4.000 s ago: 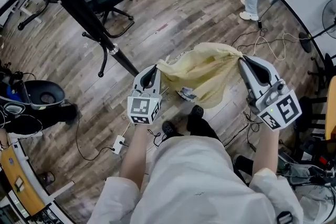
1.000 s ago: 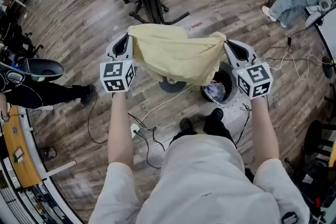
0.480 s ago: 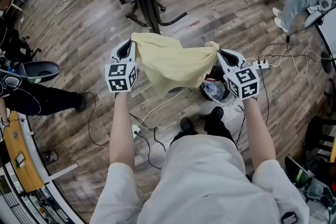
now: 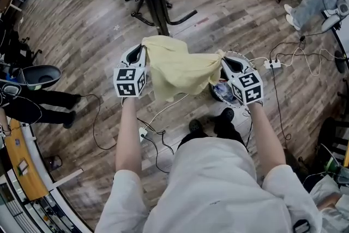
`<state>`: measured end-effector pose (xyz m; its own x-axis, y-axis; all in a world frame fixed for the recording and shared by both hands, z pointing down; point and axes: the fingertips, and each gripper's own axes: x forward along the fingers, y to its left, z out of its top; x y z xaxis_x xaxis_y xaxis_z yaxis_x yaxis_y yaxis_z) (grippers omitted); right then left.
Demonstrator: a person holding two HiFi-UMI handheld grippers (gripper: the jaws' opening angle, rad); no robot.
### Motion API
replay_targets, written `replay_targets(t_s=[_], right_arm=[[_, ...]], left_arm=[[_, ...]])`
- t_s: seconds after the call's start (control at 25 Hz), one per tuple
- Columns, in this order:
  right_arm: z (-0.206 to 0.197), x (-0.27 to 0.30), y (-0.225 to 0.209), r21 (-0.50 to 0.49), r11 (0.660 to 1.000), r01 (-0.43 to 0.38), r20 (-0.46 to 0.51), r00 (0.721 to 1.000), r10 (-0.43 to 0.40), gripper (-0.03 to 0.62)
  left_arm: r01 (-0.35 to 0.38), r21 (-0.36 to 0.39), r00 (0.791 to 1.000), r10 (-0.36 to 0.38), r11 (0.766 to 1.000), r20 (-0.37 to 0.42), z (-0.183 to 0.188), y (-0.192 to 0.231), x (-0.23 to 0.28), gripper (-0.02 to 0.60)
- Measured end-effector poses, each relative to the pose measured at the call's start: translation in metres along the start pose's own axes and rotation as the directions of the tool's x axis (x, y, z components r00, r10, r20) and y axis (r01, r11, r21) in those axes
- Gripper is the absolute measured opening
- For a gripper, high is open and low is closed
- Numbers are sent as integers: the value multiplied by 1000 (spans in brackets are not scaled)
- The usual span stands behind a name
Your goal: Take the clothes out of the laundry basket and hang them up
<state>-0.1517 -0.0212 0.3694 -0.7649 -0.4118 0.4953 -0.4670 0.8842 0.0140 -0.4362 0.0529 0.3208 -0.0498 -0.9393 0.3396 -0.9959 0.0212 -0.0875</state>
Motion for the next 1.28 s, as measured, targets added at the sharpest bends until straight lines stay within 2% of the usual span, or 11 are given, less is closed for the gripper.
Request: replay_targets(t_s=[0.4,0.52,0.6,0.84,1.28], right_arm=[[-9,2,1,11,1000,15,-25,1000,-15,64],[-5,-3,-1,17,1000,19,-13,1000,-19,66],[-4,-4,-2,15,1000,20,-10,1000,-20,64],[-2,-7,6,5,1000,5,-1,1000,-5,63],[9,-29,13,-10,1000,-15,50,999,16,57]], left_arm=[[31,-31,999,-30,999,14,-8,-6,-3,30],[48,-22,999,-48,999,13,-10,-10,-5,103],[48,-10,999,-48,999,9,-12,-11,-7,124],[22,-28,999,-21,999,43,-7,-5,-19,124],[-11,-10,996,12,1000,86,12,-11,-50,124]])
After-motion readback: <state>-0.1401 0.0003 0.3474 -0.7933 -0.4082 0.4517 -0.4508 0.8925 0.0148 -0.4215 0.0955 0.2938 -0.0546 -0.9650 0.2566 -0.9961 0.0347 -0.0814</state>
